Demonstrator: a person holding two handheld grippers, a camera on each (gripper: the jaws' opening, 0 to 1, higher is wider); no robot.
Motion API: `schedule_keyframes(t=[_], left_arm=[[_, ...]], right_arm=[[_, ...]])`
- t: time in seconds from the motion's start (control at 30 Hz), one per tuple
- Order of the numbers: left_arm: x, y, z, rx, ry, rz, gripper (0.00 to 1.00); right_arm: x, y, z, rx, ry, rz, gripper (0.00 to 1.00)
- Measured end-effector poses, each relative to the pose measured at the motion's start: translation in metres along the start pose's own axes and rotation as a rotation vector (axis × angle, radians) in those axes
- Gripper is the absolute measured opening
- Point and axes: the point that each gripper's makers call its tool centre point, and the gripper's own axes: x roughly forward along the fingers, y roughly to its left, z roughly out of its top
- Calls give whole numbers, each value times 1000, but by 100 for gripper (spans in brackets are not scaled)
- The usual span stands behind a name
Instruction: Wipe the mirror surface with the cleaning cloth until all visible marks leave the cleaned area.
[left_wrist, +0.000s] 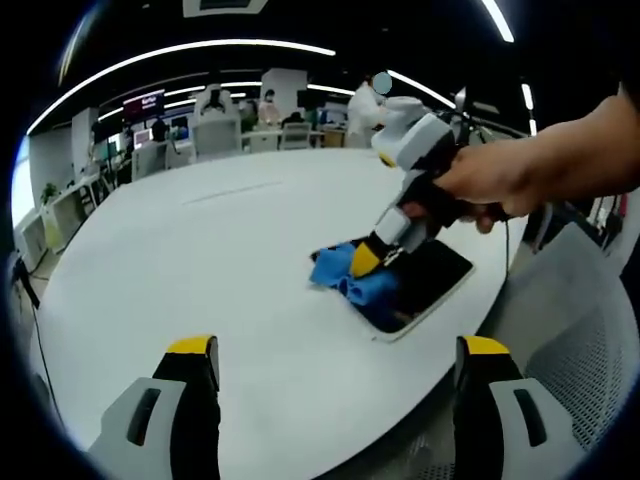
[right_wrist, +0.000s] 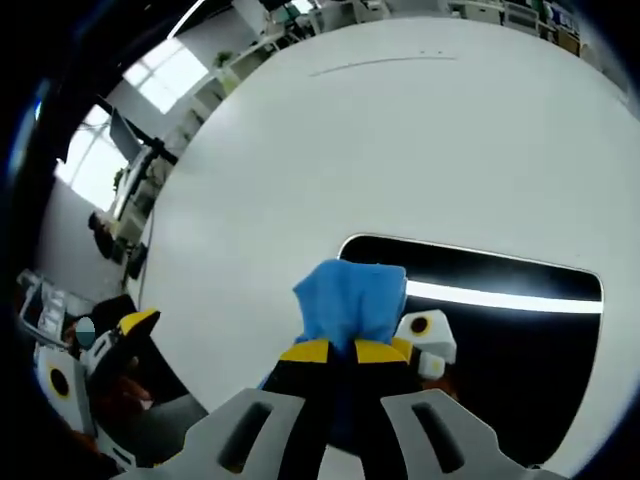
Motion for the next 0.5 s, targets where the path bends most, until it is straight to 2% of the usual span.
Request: schedule_keyframes(t=[0.5], left_arm=[[1,0,-1,3,6,1,98]], right_arm=[[12,-6,36,-10,0,-14,1]])
